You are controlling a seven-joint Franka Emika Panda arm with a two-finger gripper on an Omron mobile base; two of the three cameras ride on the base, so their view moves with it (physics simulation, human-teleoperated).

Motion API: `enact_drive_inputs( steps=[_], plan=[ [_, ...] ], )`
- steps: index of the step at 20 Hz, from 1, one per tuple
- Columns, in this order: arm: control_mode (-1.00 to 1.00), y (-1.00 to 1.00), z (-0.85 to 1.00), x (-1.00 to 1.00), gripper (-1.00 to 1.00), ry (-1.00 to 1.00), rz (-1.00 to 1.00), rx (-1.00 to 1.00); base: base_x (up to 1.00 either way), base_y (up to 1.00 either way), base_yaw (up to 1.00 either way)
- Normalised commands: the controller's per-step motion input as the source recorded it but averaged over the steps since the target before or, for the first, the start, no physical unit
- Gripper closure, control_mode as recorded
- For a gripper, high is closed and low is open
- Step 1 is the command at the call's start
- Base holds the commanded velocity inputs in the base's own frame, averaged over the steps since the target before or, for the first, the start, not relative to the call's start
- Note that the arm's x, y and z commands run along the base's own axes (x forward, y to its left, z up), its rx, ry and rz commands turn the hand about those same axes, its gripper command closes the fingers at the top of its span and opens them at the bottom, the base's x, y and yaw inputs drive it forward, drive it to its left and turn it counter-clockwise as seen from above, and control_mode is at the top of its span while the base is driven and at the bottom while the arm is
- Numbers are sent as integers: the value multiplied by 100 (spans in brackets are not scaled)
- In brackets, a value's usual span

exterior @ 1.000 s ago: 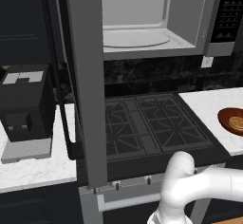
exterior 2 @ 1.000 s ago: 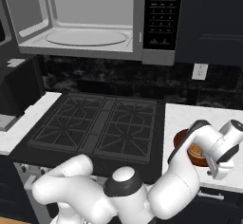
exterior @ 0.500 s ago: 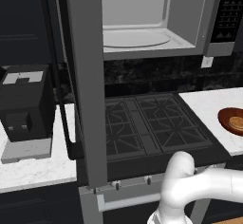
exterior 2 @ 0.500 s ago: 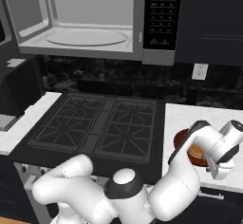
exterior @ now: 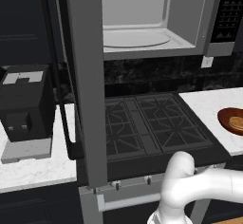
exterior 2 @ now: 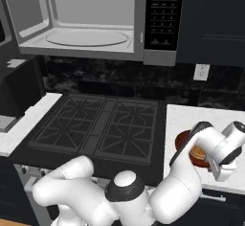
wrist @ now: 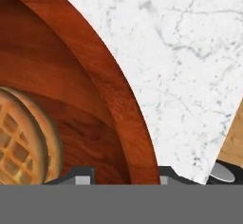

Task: Open the microwave, place the bowl with waffle inside the microwave, then close the microwave door and turn it on.

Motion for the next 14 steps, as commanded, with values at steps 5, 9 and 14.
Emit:
enact_drive_inputs(
  steps=[5, 9, 14],
  plan=[
    [-100, 0, 25, -27, 100, -15, 0, 0, 0, 0, 0],
    [-100, 0, 42, -44, 100, -24, 0, 0, 0, 0, 0],
    [-100, 4, 48, -45, 100, -30, 0, 0, 0, 0, 0]
  ],
)
